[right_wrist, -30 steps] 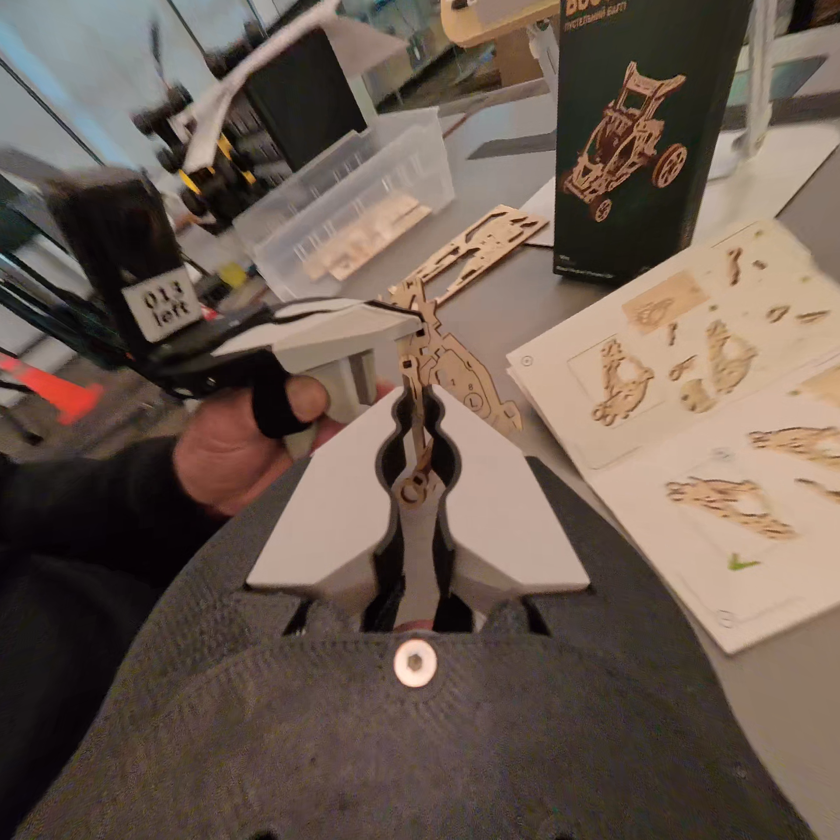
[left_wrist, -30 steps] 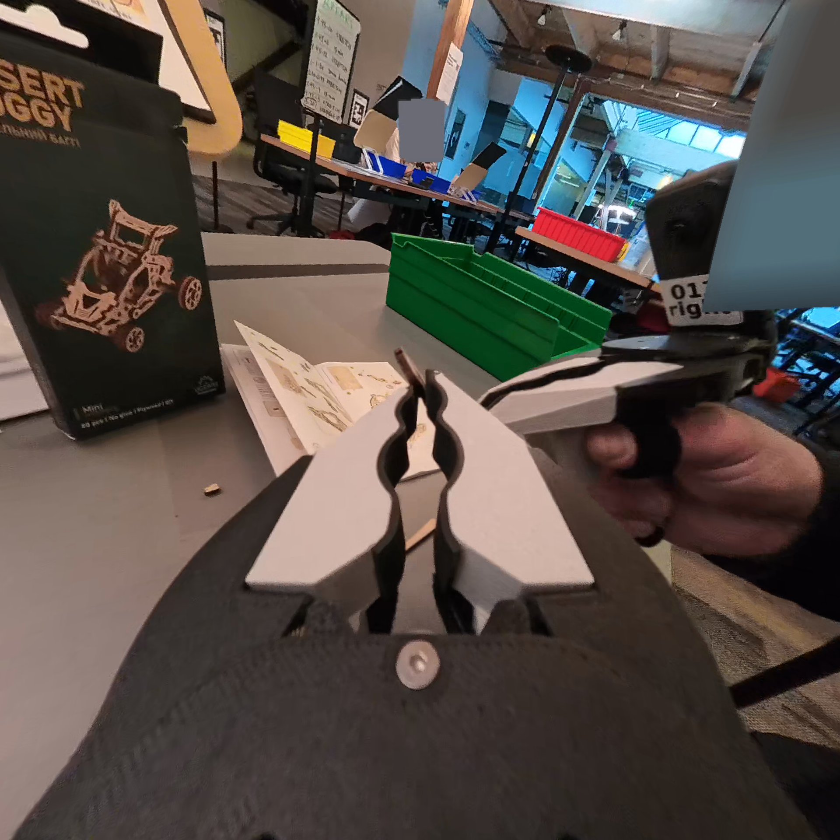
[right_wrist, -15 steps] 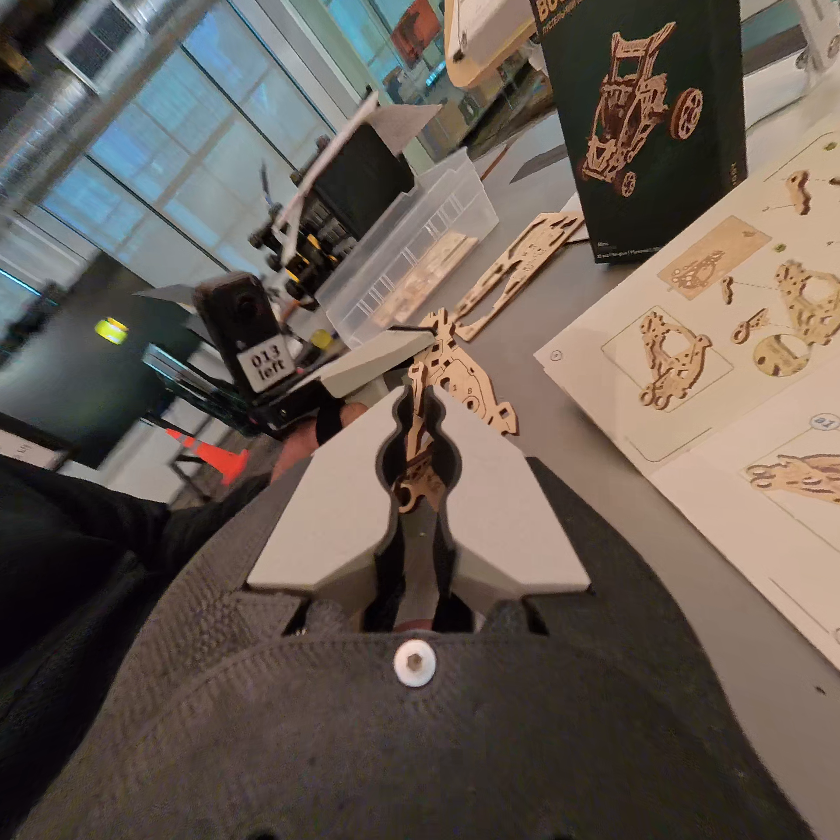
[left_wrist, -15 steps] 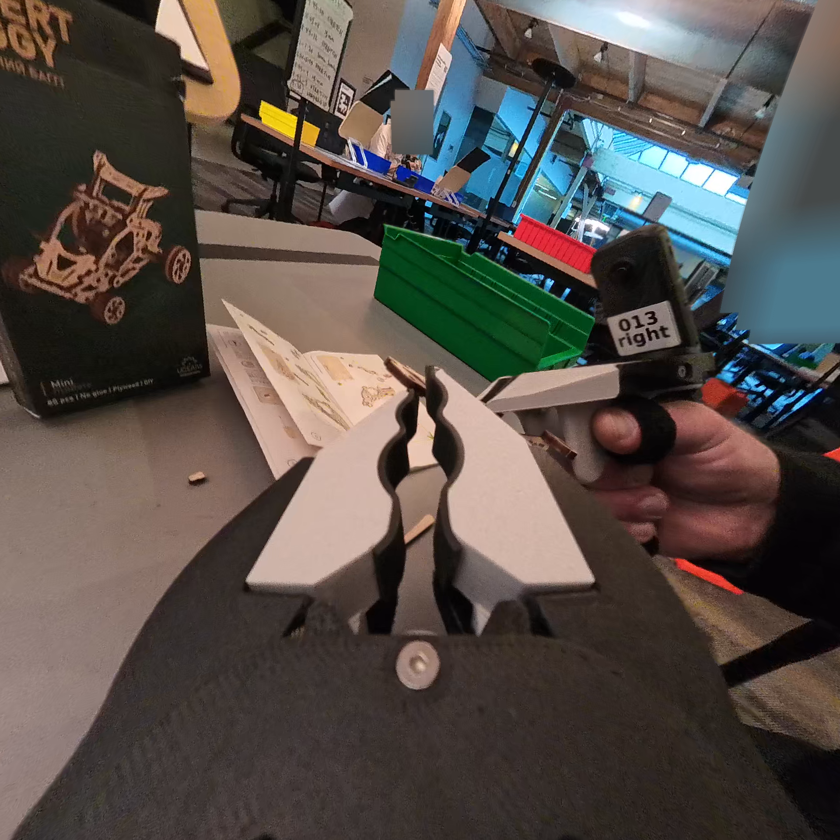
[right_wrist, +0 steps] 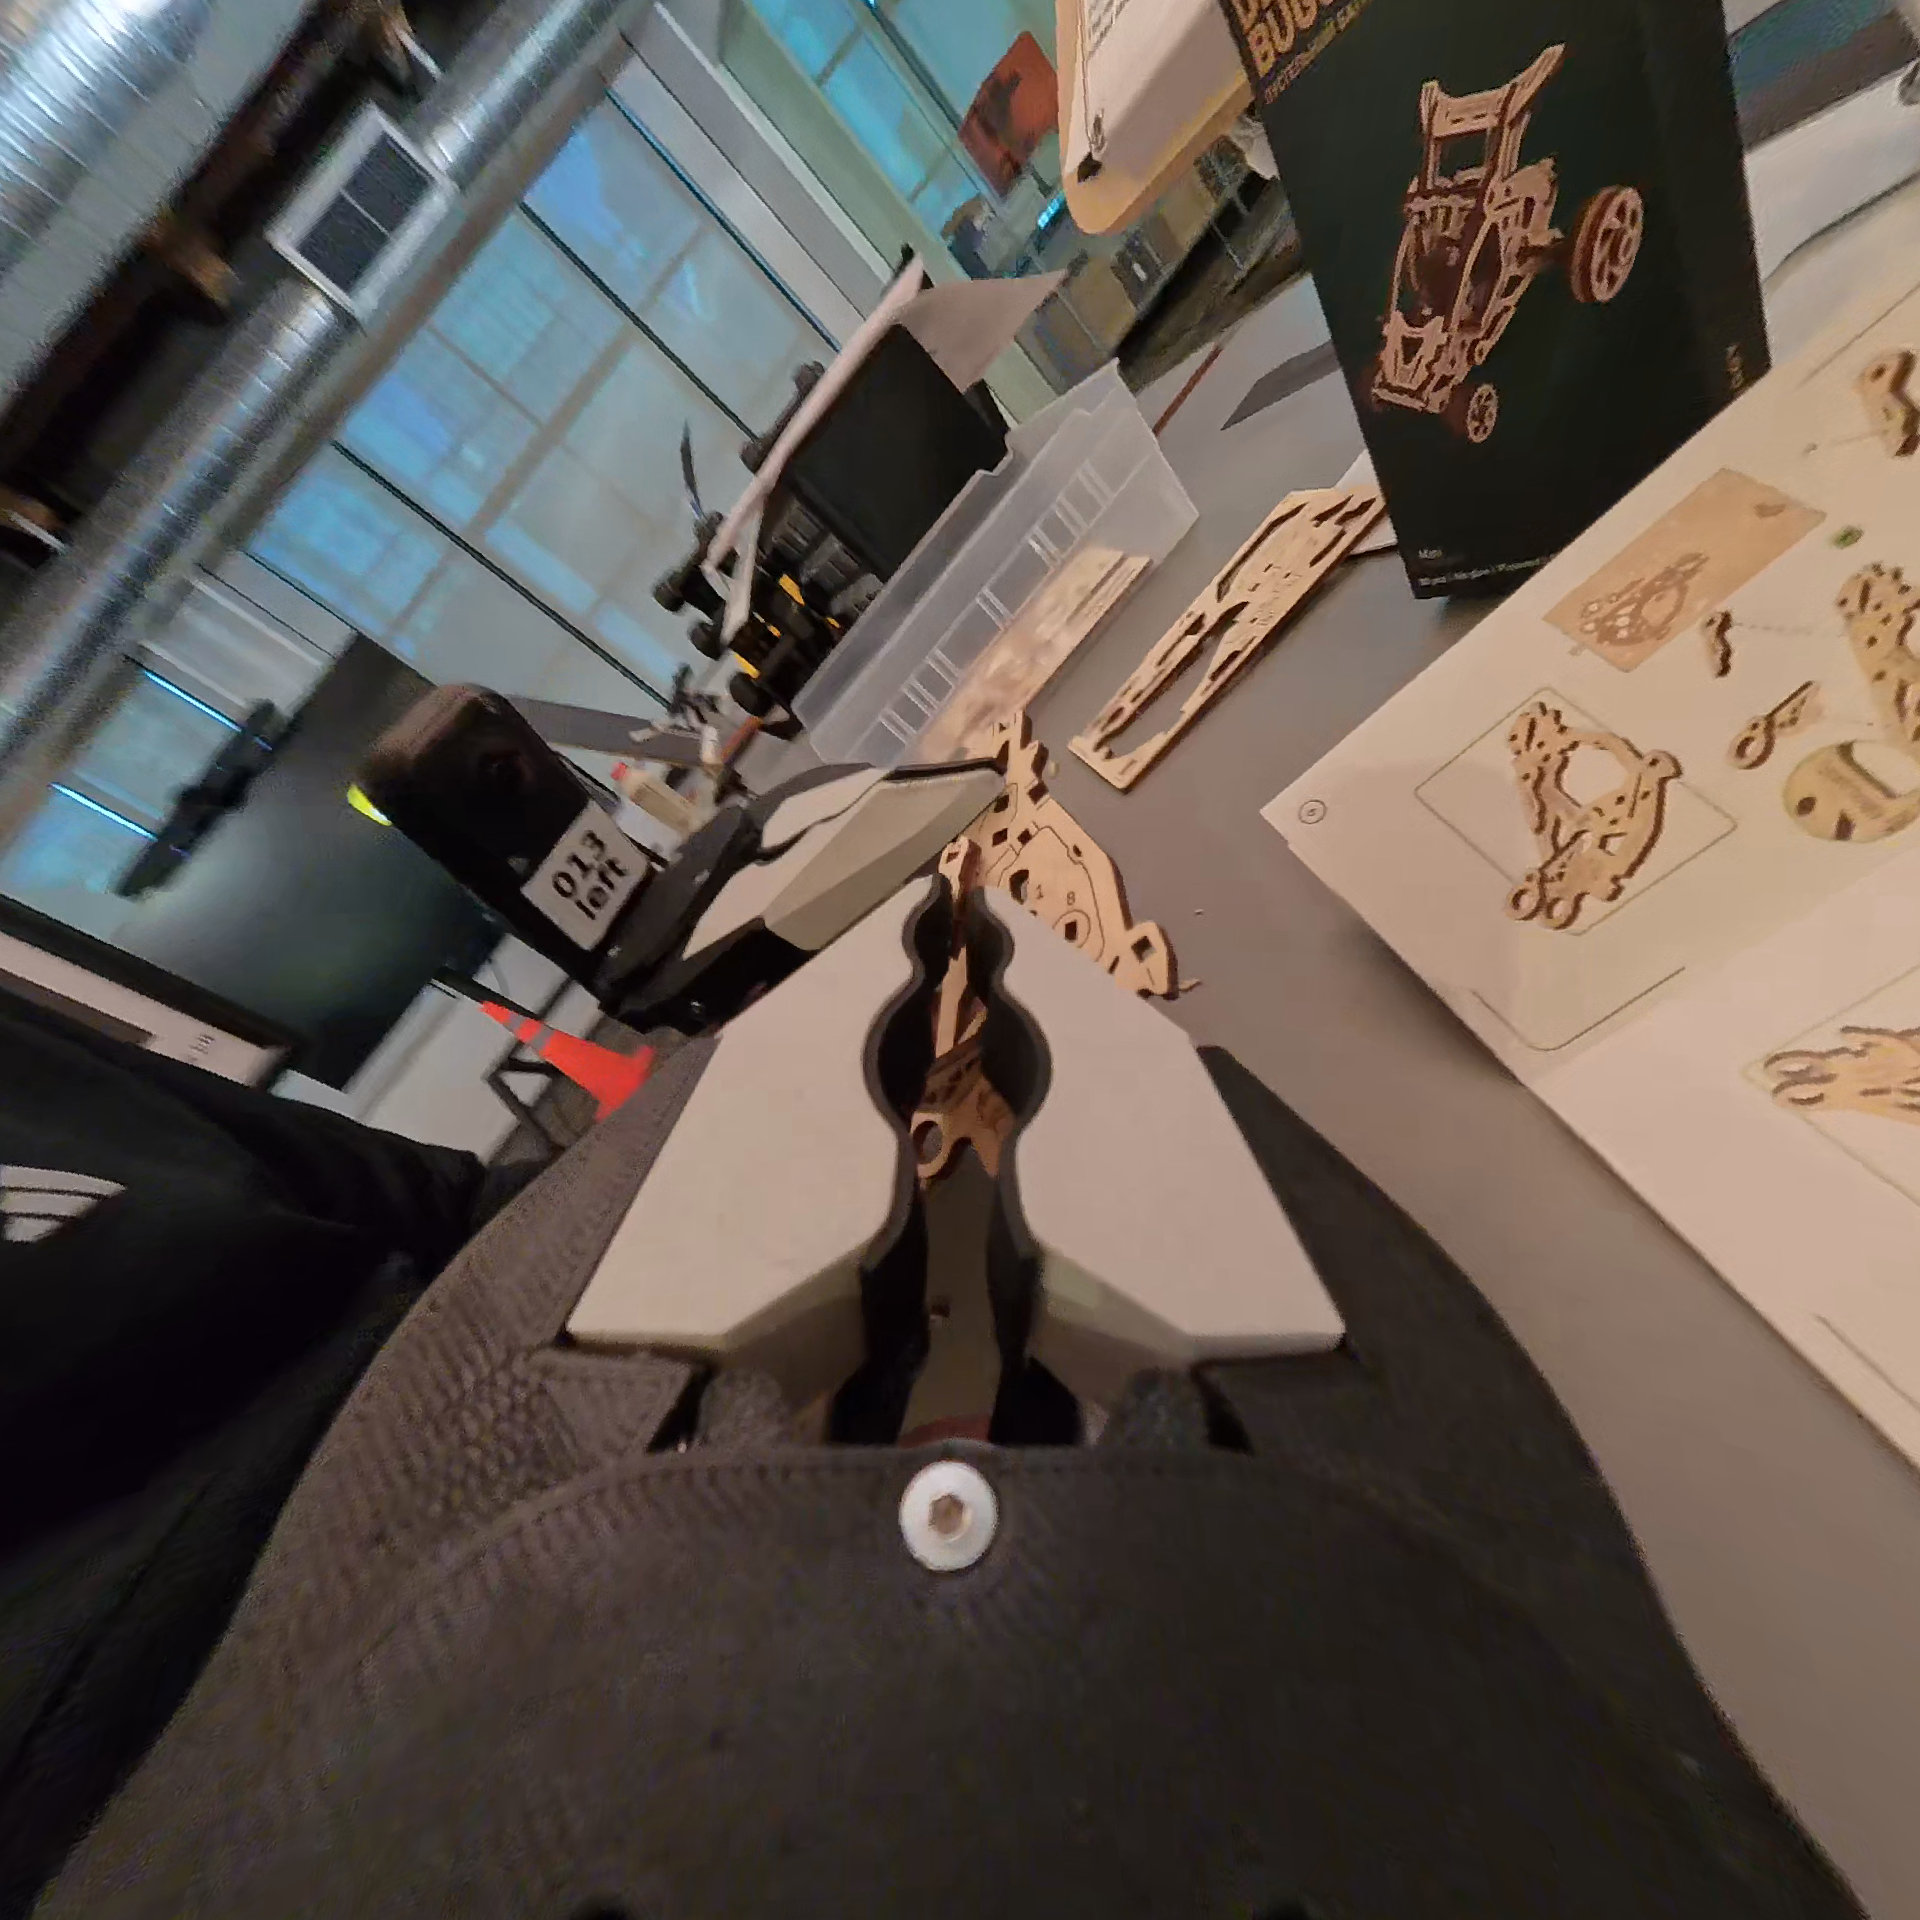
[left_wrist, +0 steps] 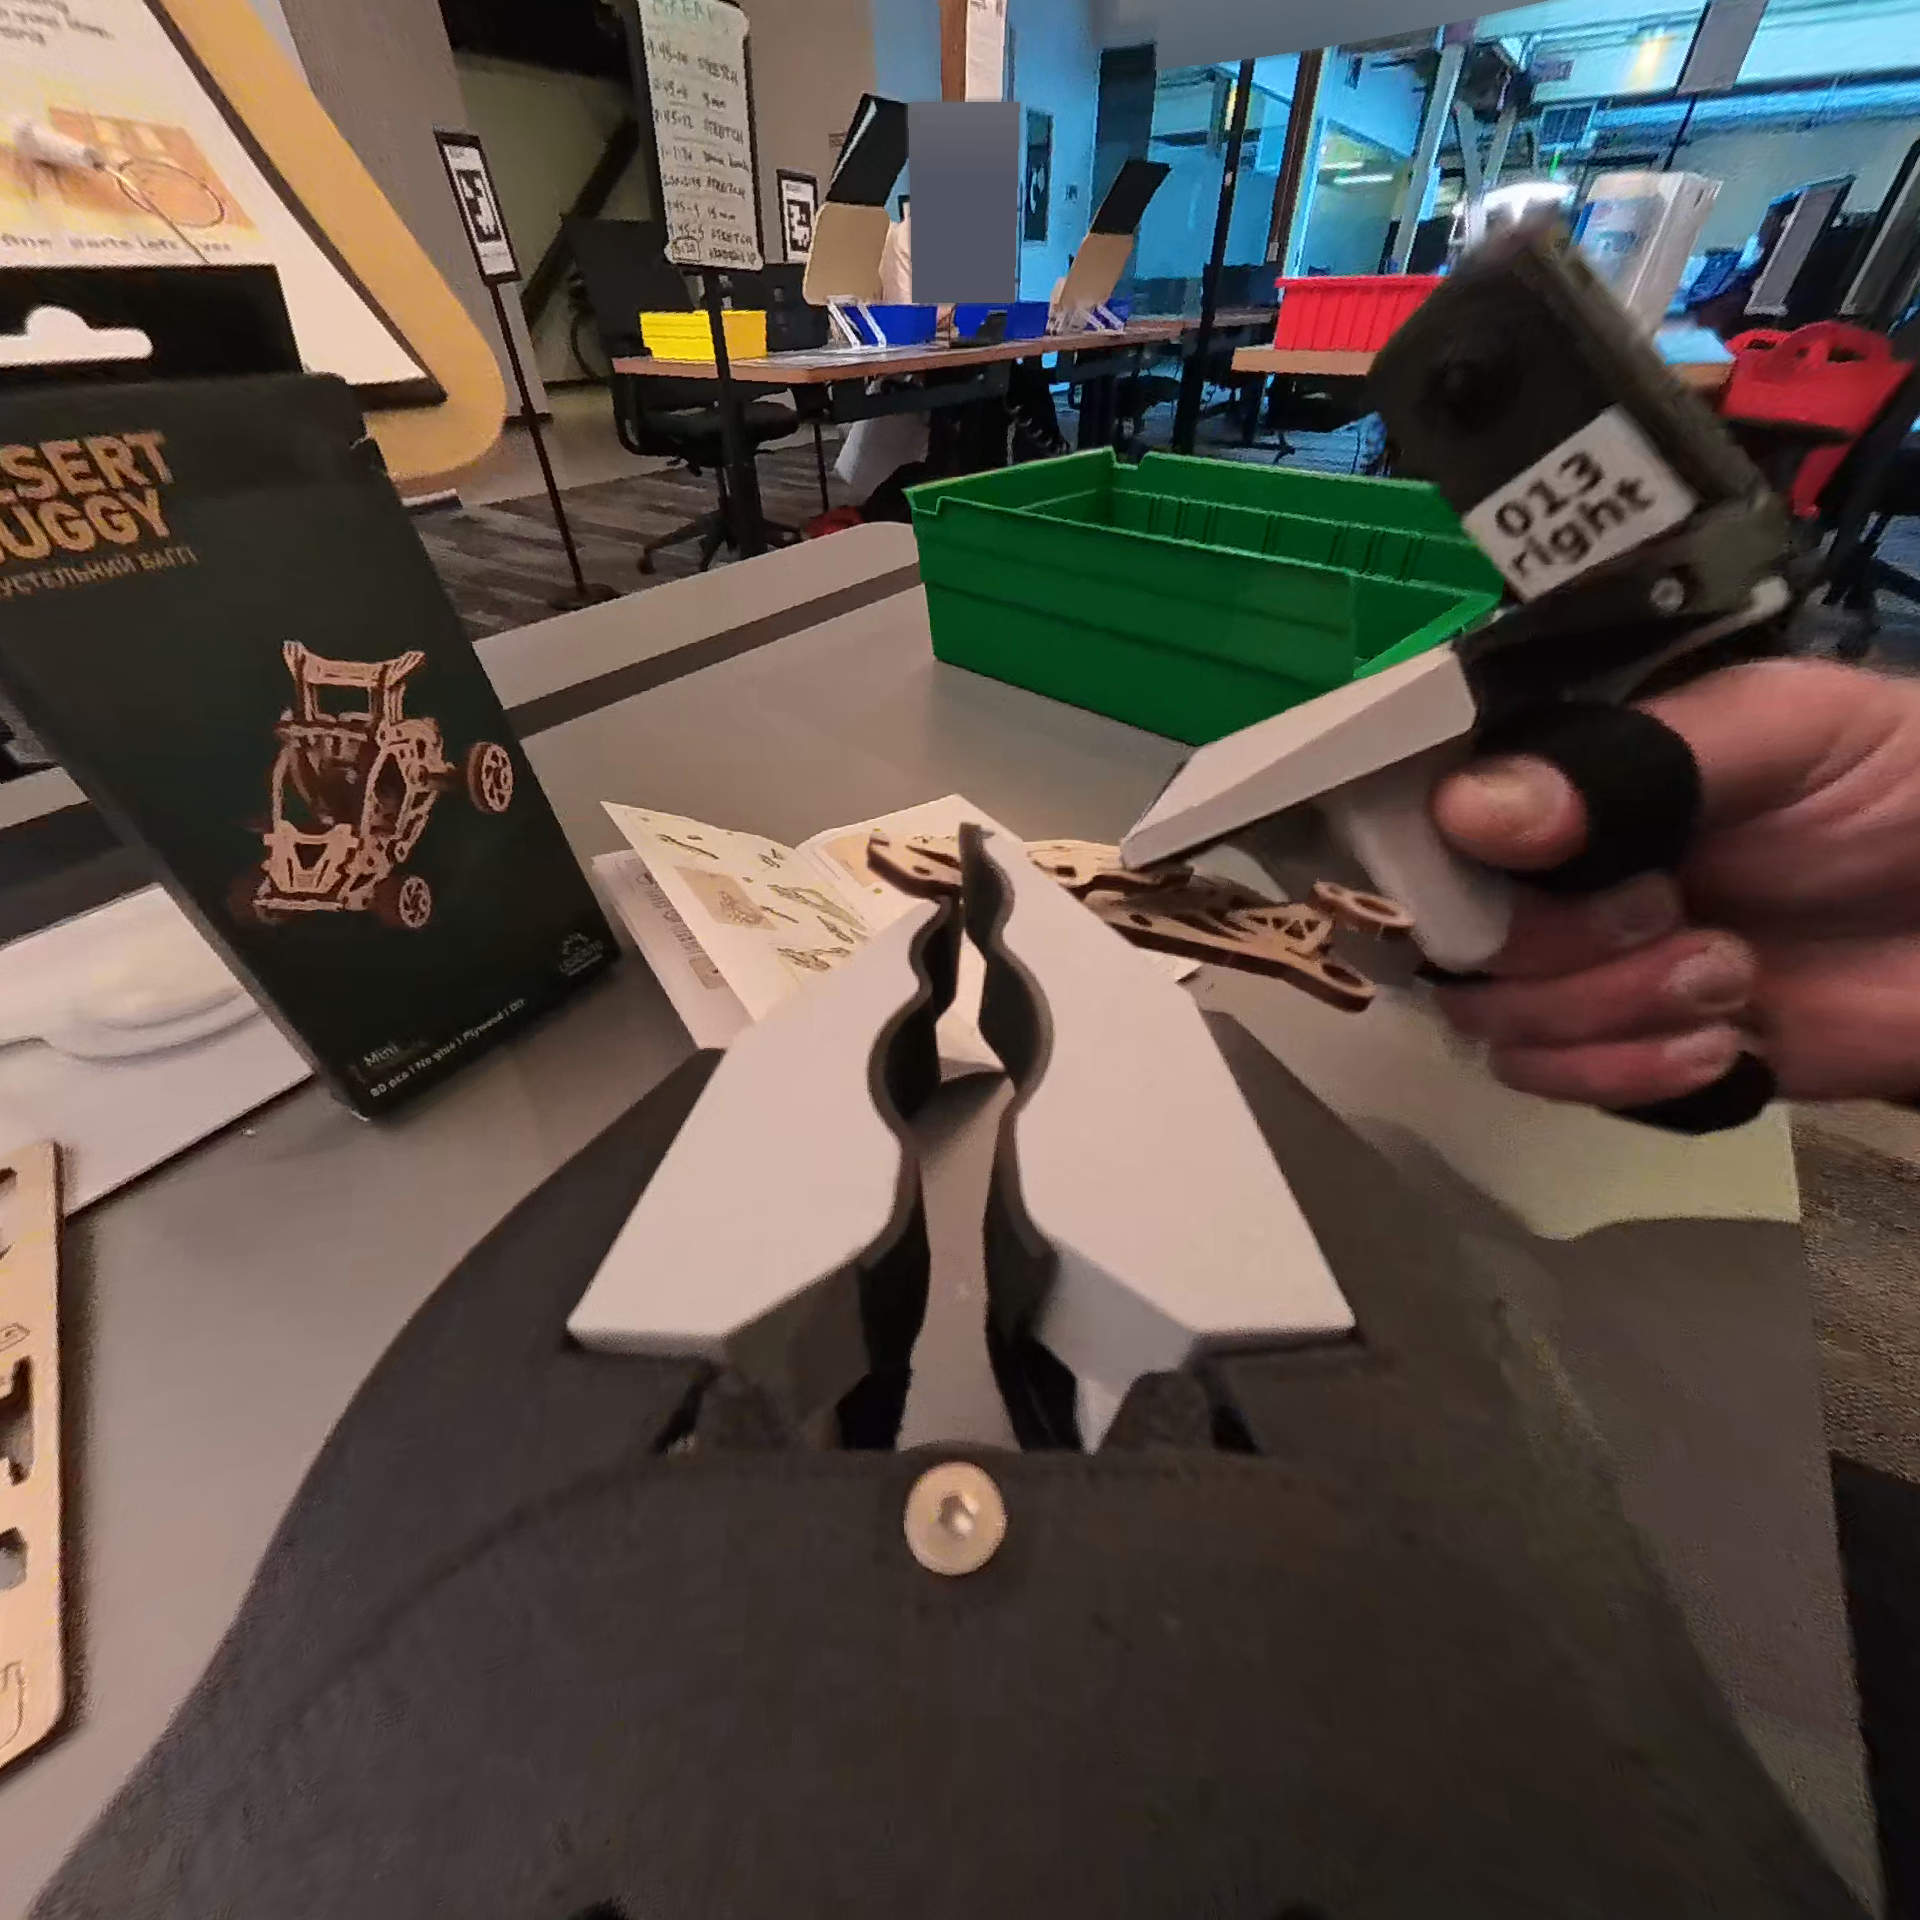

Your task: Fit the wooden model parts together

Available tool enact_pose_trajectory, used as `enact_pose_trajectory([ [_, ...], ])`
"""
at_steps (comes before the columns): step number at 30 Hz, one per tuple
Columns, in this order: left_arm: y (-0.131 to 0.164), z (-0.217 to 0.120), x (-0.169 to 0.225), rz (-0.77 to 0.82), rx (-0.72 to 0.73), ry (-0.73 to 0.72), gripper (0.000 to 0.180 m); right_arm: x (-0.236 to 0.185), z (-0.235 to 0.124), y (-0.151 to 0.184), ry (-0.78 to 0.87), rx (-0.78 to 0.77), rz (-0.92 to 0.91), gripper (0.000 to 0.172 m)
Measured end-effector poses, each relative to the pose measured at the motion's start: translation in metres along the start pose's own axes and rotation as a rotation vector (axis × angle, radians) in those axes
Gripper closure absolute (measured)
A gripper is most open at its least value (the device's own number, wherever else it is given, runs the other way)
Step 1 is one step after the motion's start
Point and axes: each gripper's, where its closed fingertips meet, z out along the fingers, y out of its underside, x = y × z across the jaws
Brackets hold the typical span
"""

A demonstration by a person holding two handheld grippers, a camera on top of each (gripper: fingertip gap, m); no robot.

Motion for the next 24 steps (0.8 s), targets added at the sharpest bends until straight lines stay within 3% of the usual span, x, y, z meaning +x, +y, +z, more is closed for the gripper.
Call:
enact_pose_trajectory([
  [2,0.003,0.000,-0.001,0.074,-0.022,-0.017,0.180,0.001,0.001,0.003,0.006,-0.017,0.005,0.172],
  [7,-0.003,-0.002,0.007,-0.024,0.022,0.056,0.180,0.005,0.002,0.016,-0.002,-0.092,-0.068,0.171],
  [12,-0.005,-0.003,-0.003,-0.117,-0.010,0.068,0.179,0.013,-0.004,0.023,0.128,-0.189,-0.277,0.154],
  [18,0.005,-0.001,0.004,-0.135,-0.111,0.070,0.179,0.009,0.008,0.022,0.274,-0.242,-0.600,0.147],
  [24,-0.004,-0.002,0.008,-0.185,-0.051,0.002,0.179,0.011,0.017,0.014,0.392,-0.211,-0.585,0.156],
])
